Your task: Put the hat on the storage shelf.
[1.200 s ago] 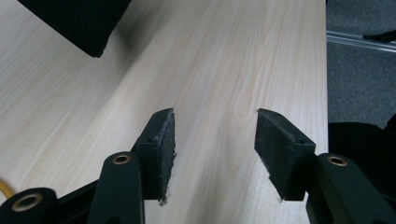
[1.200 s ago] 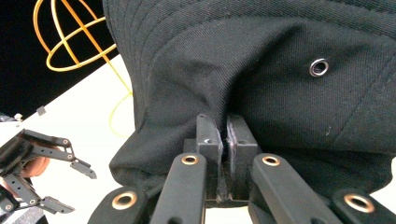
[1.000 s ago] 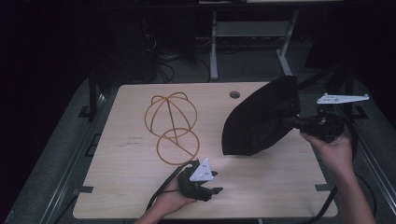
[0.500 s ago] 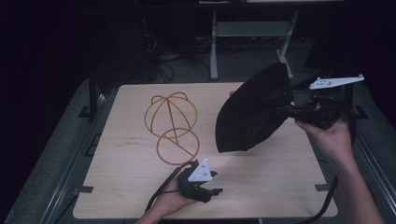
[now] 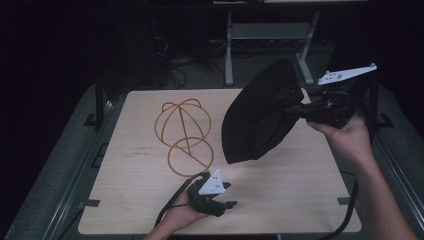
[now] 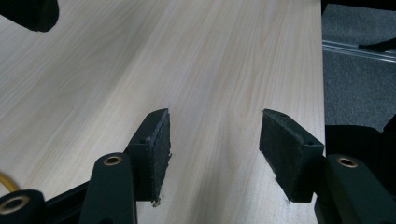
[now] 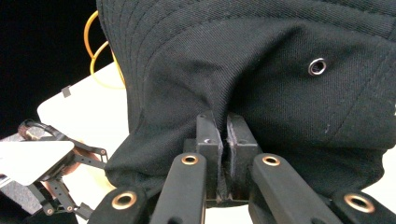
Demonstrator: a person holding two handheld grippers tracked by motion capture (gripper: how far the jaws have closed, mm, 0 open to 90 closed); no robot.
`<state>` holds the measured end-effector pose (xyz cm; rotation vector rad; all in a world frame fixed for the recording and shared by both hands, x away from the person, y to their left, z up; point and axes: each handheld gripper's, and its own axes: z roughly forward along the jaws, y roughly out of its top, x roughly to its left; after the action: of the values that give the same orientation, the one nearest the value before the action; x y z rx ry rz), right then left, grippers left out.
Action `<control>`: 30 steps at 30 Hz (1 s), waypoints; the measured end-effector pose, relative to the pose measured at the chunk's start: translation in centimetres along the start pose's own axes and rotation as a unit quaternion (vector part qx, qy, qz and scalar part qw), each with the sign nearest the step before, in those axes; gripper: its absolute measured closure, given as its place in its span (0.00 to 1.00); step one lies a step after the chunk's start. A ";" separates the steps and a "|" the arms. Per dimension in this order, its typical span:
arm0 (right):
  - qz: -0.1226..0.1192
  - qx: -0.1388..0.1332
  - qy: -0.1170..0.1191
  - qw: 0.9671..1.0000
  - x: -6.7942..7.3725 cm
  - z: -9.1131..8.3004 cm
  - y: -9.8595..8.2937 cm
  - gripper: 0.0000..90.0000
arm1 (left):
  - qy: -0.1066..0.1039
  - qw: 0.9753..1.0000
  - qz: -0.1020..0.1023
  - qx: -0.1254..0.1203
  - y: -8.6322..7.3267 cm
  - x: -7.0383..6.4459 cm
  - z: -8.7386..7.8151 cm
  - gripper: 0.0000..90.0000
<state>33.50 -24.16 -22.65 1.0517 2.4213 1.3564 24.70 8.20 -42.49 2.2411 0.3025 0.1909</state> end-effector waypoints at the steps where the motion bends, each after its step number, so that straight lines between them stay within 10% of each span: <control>1: -0.004 0.002 0.001 1.000 0.1 0.1 0.3 0.96 | 0.000 1.000 -0.001 -0.001 0.0 0.0 0.0 0.47; 30: -0.057 0.046 0.034 0.997 3.9 4.7 7.7 0.96 | -0.010 1.000 0.011 0.009 -0.1 -0.8 1.0 0.45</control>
<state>36.59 -15.80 -18.43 0.8858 2.5713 1.2756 24.16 7.29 -43.20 2.2630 0.2694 0.1796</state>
